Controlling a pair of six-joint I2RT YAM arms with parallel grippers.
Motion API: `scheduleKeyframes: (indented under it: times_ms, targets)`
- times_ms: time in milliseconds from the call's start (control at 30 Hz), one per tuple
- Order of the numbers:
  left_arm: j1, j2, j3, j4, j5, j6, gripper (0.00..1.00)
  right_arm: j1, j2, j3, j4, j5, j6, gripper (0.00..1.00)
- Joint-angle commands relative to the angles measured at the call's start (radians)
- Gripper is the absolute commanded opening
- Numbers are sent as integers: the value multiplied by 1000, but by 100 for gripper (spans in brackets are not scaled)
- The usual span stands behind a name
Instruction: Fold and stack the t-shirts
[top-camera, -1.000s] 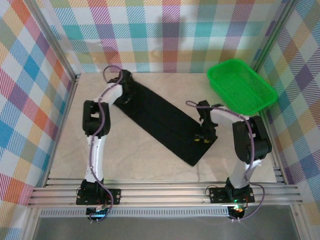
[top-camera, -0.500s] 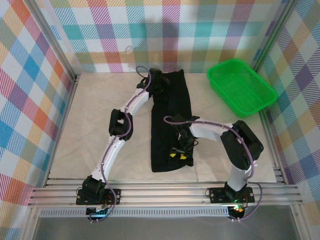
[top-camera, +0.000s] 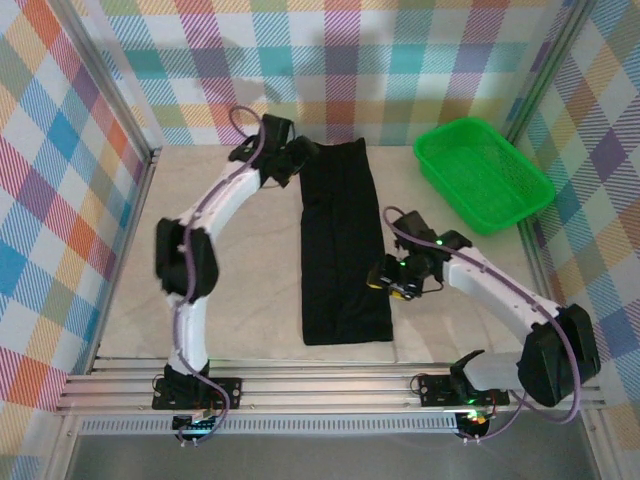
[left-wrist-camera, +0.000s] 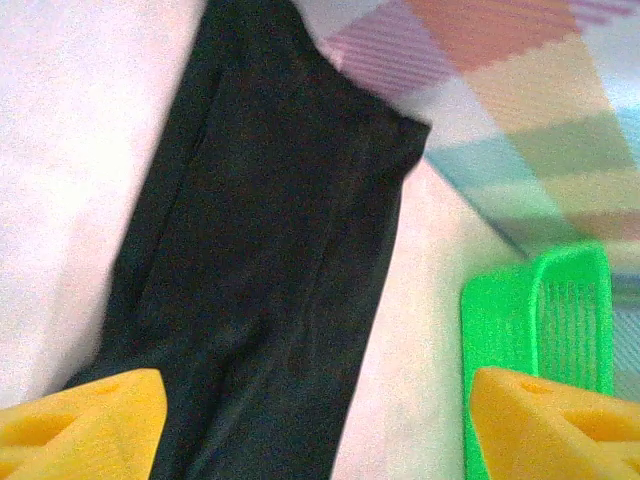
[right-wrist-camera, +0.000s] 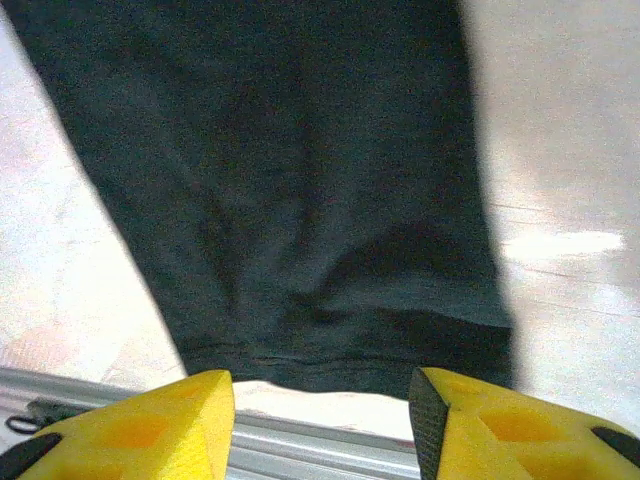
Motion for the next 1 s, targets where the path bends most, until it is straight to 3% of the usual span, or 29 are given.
scheduleKeyframes:
  times_ms: [0, 100, 133, 200, 300, 367, 467, 600, 700, 833, 967]
  targets:
    - [-39, -145, -307, -63, 119, -24, 65, -45, -23, -91, -56, -53, -94, 51]
    - [-90, -313, -590, -122, 239, 1, 35, -45, -8, -157, -12, -141, -122, 50]
    - [-112, -354, -664, -126, 277, -2, 31, -43, 8, -174, -3, -163, -122, 50]
    - [-170, -447, -843, -109, 360, -39, 33, -45, 41, -212, 30, -194, -120, 49]
    - [-259, -522, -1010, -61, 406, -106, 50, -44, 86, -238, 82, -221, -125, 50]
    - [-299, -542, -1079, 0, 416, -163, 55, -44, 127, -240, 97, -234, -134, 50]
    - [-338, -529, -1118, 94, 413, -229, 55, -43, 176, -243, 120, -244, -143, 50]
    - [-384, -438, -1070, 75, 389, -202, 49, -44, 213, -237, 134, -253, -140, 48]
    - [-392, -388, -1080, 166, 388, -238, 43, -42, 219, -240, 146, -260, -128, 44]
    - [-406, -329, -1032, 206, 380, -244, 28, -35, 213, -247, 156, -265, -110, 37]
    - [-419, -315, -1024, 188, 368, -238, 1, -31, 192, -258, 163, -260, -97, 15]
